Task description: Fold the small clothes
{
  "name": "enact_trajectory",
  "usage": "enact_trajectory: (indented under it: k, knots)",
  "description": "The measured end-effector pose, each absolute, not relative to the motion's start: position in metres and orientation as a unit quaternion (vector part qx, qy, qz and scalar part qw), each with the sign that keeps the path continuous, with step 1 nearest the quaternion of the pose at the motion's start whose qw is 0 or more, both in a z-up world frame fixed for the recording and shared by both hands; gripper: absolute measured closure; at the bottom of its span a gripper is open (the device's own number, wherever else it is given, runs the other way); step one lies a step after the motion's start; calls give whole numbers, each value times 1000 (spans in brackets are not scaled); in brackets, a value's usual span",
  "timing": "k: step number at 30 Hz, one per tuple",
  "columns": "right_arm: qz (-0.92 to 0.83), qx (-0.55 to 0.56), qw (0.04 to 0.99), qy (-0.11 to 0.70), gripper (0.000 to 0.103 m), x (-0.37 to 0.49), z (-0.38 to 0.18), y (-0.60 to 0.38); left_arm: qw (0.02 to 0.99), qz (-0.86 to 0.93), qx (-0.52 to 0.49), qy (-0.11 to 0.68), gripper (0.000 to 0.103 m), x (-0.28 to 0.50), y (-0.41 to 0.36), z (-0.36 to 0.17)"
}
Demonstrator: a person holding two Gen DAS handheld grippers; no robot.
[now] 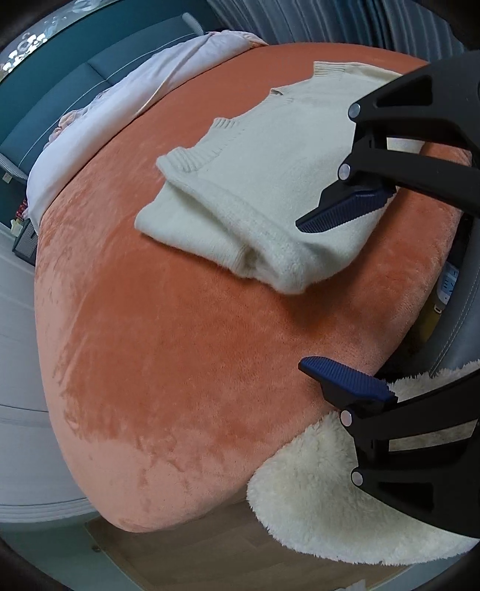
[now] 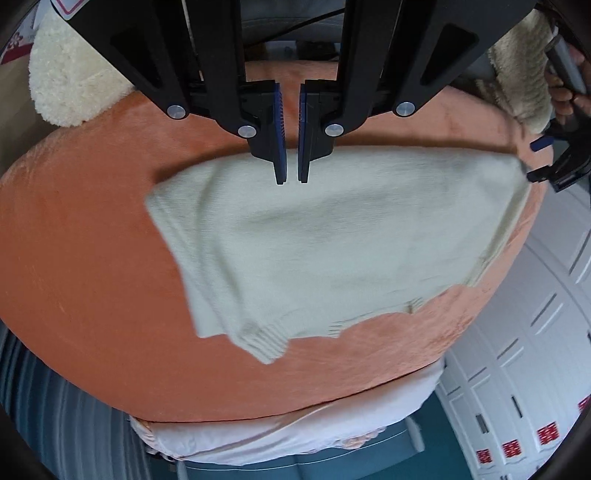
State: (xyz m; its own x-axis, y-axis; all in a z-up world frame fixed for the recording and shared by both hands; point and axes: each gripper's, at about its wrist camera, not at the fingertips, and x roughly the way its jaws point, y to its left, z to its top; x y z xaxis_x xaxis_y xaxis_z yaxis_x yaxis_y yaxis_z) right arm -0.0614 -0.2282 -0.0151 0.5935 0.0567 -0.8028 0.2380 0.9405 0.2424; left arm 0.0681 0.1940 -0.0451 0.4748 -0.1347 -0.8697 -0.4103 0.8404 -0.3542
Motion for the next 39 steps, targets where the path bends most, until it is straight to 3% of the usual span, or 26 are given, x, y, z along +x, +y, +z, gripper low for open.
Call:
enact_trajectory:
  k: [6, 10, 16, 17, 20, 22, 32, 36, 39]
  knots:
    - [39, 135, 875, 463, 95, -15, -8, -157, 796, 70, -309, 515, 32, 81, 196, -67]
    - [55, 115, 862, 490, 95, 9, -28, -128, 801, 66, -309, 509, 21, 86, 191, -70]
    - [51, 87, 850, 517, 95, 18, -59, -116, 800, 68, -318, 505, 16, 98, 186, -72]
    - [51, 85, 849, 518, 95, 19, -58, -116, 800, 65, -317, 506, 19, 100, 185, -71]
    - [54, 85, 848, 520, 95, 19, -59, -118, 798, 21, -326, 506, 73, 107, 176, -65]
    - [56, 93, 849, 518, 95, 18, -57, -119, 811, 6, -318, 491, 88, 107, 167, -47]
    - [36, 173, 866, 467, 94, -44, -25, -183, 881, -162, -180, 406, 91, 99, 29, 83]
    - [-16, 211, 867, 452, 91, -72, -23, -235, 871, -227, -126, 417, 91, 94, -46, 79]
    - [-51, 230, 863, 447, 87, -94, -26, -267, 845, -249, -78, 466, 91, 96, -97, 41]
